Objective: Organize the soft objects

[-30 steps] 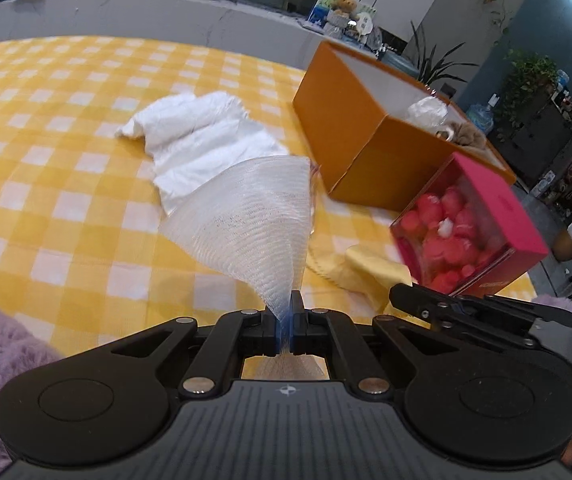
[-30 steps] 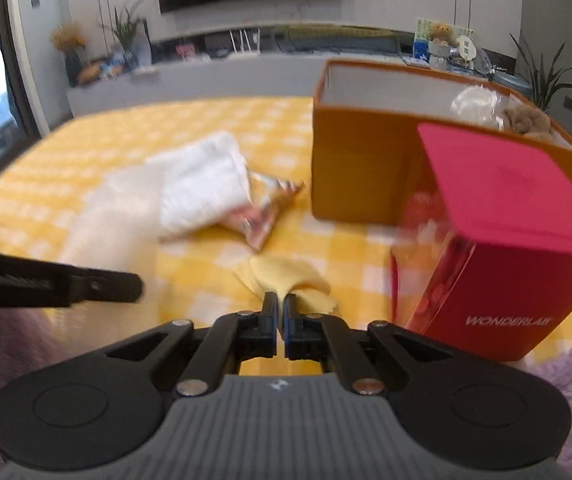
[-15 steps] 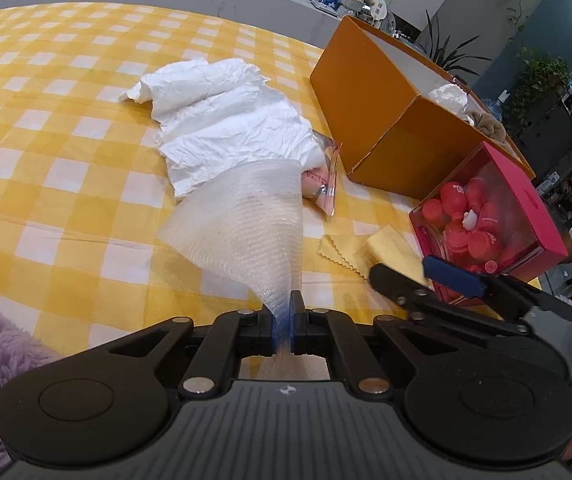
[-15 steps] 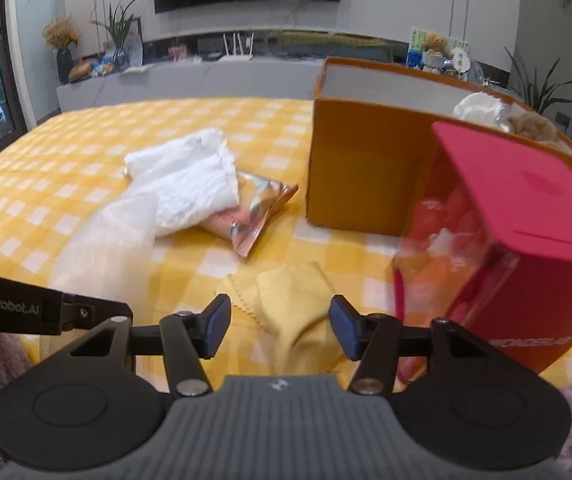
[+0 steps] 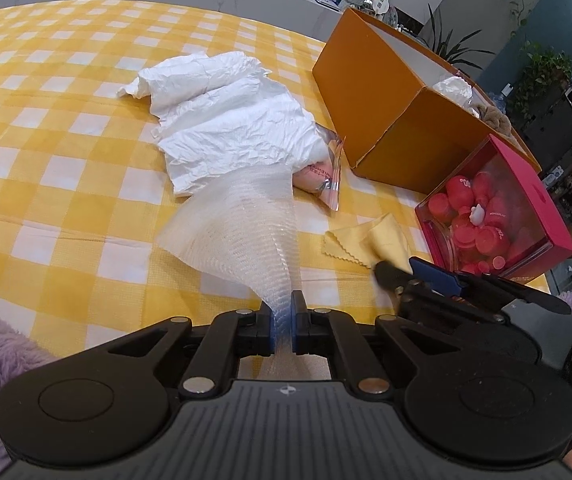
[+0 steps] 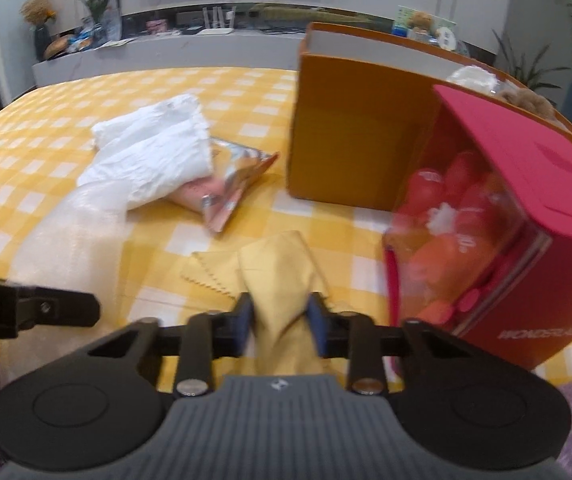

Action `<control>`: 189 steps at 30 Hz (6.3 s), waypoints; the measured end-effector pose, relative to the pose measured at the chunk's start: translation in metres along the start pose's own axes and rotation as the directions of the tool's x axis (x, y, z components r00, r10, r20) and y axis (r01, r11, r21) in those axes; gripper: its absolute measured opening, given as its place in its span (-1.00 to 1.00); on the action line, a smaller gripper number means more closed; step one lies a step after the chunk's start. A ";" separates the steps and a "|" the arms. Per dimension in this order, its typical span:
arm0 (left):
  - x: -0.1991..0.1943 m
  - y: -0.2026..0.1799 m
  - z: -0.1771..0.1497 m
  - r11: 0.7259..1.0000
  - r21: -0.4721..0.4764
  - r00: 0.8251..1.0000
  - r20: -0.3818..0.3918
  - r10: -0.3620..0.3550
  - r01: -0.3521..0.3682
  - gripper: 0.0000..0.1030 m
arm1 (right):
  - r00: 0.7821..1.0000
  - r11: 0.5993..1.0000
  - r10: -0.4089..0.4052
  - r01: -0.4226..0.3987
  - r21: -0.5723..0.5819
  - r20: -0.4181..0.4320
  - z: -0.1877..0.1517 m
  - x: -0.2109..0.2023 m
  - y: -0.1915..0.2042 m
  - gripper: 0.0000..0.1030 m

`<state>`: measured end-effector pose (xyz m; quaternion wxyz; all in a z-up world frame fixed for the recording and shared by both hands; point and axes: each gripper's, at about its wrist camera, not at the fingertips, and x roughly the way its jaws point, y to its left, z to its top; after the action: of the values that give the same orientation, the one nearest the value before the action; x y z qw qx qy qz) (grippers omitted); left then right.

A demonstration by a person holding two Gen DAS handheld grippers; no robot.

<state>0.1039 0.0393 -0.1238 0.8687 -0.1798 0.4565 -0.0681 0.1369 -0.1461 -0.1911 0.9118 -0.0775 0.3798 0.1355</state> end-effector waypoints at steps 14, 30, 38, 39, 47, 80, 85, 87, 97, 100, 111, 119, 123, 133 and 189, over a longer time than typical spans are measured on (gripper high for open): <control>-0.027 -0.008 -0.003 0.999 0.038 0.994 0.104 -0.019 0.015 -0.88 | 0.989 0.997 0.055 -0.062 0.050 0.135 0.001 -0.051 -0.014 -0.96; -0.079 -0.103 0.108 0.968 0.198 0.929 0.303 -0.212 0.156 -0.92 | 0.899 0.991 0.111 -0.133 0.022 0.424 0.094 -0.133 -0.071 -0.95; -0.025 -0.150 0.174 0.945 0.267 0.926 0.271 -0.263 0.191 -0.92 | 0.930 0.999 0.032 -0.031 -0.008 0.367 0.155 -0.094 -0.115 -0.95; -0.016 -0.153 0.178 0.945 0.270 0.931 0.262 -0.255 0.183 -0.92 | 0.935 1.000 0.021 -0.020 -0.007 0.353 0.161 -0.085 -0.121 -0.95; 0.055 -0.143 0.200 0.955 0.278 0.970 0.185 -0.157 0.102 -0.92 | 0.977 0.996 -0.038 0.053 -0.068 0.209 0.183 -0.010 -0.139 -0.95; 0.016 -0.150 0.185 0.947 0.320 0.942 0.322 -0.095 -0.014 0.68 | 0.985 0.985 -0.071 0.094 -0.145 0.156 0.177 -0.010 -0.139 0.39; -0.005 -0.155 0.175 0.947 0.322 0.936 0.334 -0.111 -0.003 0.69 | 0.979 0.980 -0.068 0.102 -0.169 0.194 0.168 -0.039 -0.130 0.41; -0.015 -0.155 0.167 0.945 0.326 0.933 0.338 -0.124 0.008 0.69 | 0.976 0.982 -0.055 0.091 -0.164 0.211 0.164 -0.052 -0.127 0.42; -0.063 -0.147 0.116 0.935 0.354 0.921 0.352 -0.168 0.036 0.68 | 0.963 0.987 -0.002 0.046 -0.156 0.269 0.120 -0.102 -0.091 0.56; -0.073 -0.138 0.097 0.932 0.360 0.919 0.352 -0.175 0.039 0.68 | 0.962 0.987 -0.010 0.053 -0.149 0.274 0.099 -0.111 -0.076 0.56; -0.075 -0.077 0.045 0.979 0.200 0.954 0.282 -0.100 0.043 0.67 | 0.956 0.997 -0.030 0.051 -0.065 0.291 0.030 -0.120 -0.024 0.58; -0.063 -0.032 0.026 0.994 0.110 0.974 0.225 -0.034 0.010 0.62 | 0.975 0.999 -0.022 0.032 -0.040 0.221 0.007 -0.093 -0.007 0.58; -0.061 -0.015 0.023 0.996 0.090 0.974 0.225 -0.008 -0.013 0.62 | 0.984 0.999 -0.018 0.024 -0.027 0.179 0.005 -0.077 0.000 0.58; -0.054 0.014 0.035 0.998 0.034 0.974 0.223 0.045 -0.054 0.59 | 0.988 0.999 0.008 0.000 -0.051 0.156 0.022 -0.042 0.015 0.58; 0.010 0.035 0.069 0.995 -0.087 0.991 0.123 0.052 -0.042 -1.00 | 0.982 0.988 0.145 -0.138 -0.067 0.122 0.039 0.035 0.026 -0.75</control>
<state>0.1643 0.0859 -0.1087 0.8886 -0.2093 0.4079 -0.0171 0.1794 -0.1053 -0.1897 0.9195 -0.0679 0.3216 0.2154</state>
